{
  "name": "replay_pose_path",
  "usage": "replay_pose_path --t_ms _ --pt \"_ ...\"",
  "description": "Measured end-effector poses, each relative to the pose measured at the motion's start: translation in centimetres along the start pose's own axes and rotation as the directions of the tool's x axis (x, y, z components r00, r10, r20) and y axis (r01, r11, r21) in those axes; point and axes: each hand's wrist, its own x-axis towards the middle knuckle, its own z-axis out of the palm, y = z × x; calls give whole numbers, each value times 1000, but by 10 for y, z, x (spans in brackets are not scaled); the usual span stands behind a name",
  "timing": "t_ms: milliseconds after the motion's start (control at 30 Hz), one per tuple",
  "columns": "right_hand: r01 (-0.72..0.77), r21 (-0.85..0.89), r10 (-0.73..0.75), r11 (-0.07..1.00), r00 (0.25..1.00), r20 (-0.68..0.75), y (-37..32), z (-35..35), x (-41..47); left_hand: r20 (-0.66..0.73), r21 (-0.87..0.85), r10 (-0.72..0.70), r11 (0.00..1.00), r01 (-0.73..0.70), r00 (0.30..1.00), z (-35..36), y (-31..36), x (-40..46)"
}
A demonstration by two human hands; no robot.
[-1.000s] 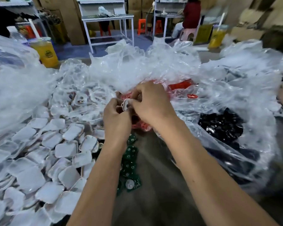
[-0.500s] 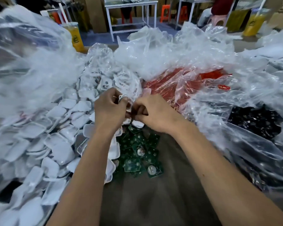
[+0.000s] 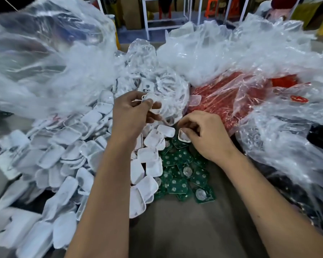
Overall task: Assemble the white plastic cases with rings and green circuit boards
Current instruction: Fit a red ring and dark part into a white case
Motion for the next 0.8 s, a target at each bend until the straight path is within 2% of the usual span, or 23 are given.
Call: replay_pose_path --t_ms 233,400,533,633,733,800 --pt "123 -61 -129 991 985 -112 -17 3 1 11 -38 -12 999 12 1000 -1 3 -2" --pt "56 -176 -80 983 988 -131 -30 -9 5 -21 -8 11 1000 -11 1000 -1 -2 0" --pt "-55 -205 9 977 976 -217 -43 -44 8 -5 37 82 996 -81 997 11 2 -6" --pt "-181 -217 126 959 961 -245 -43 -88 2 67 1 141 990 -142 988 40 18 -20" --pt "-345 -231 242 910 892 -382 -33 -146 -16 192 -40 165 986 -161 967 92 36 -42" --pt "-508 -299 395 808 843 -365 -19 -185 -31 287 -94 189 981 -169 939 135 49 -58"
